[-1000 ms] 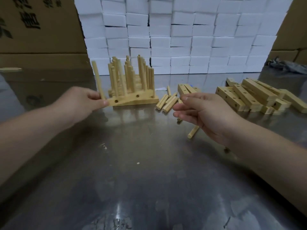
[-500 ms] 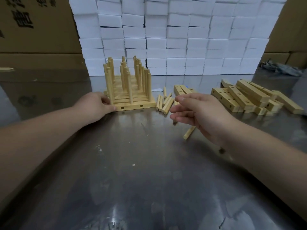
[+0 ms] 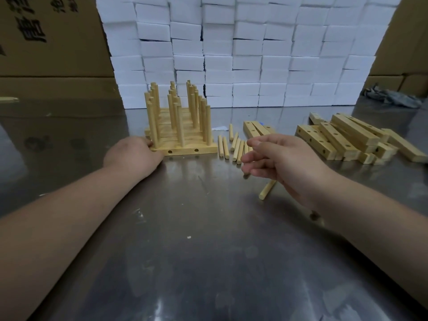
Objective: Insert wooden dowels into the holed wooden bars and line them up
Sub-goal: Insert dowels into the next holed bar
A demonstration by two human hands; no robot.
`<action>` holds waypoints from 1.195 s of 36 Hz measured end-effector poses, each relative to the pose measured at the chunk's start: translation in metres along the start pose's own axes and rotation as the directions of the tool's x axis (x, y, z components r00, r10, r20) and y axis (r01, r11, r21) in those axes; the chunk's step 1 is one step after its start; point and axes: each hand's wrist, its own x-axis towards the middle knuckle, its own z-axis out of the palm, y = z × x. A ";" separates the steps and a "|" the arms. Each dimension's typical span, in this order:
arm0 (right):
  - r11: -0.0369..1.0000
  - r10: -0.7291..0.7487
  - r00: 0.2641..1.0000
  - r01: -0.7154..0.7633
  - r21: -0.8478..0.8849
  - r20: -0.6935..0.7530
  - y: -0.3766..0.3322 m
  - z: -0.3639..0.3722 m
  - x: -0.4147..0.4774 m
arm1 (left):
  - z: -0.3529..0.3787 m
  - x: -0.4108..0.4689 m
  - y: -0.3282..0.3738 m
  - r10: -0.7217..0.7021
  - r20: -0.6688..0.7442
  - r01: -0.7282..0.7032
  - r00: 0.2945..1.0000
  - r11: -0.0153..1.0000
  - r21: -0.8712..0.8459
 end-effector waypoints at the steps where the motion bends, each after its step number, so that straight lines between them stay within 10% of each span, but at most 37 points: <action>1: 1.000 -0.001 1.000 0.001 -0.001 0.000 0.000 0.000 0.000 | 0.000 0.000 0.000 -0.007 -0.002 0.007 1.000 1.000 0.019; 18: 0.997 -0.048 0.999 0.046 -0.059 -0.022 -0.001 0.005 -0.007 | 0.001 0.007 0.003 -0.019 0.013 0.018 1.000 0.998 0.068; 28: 0.916 -0.199 0.967 0.127 -0.381 -0.156 0.001 -0.003 -0.001 | 0.002 0.013 0.005 -0.051 0.079 0.041 0.996 0.992 0.123; 33: 0.600 -0.282 0.927 -0.030 -0.800 -0.246 -0.009 -0.028 0.009 | -0.001 0.006 0.008 -0.069 0.022 0.067 0.997 0.995 0.074; 39: 0.200 -0.146 0.916 -0.342 -0.918 -0.373 -0.009 -0.070 0.029 | -0.010 -0.025 0.024 -0.027 0.024 0.030 0.999 0.989 -0.144; 43: 0.176 -0.030 0.906 -0.411 -0.895 -0.422 -0.002 -0.082 0.034 | -0.009 -0.059 0.054 0.100 0.154 -0.053 0.983 0.957 -0.284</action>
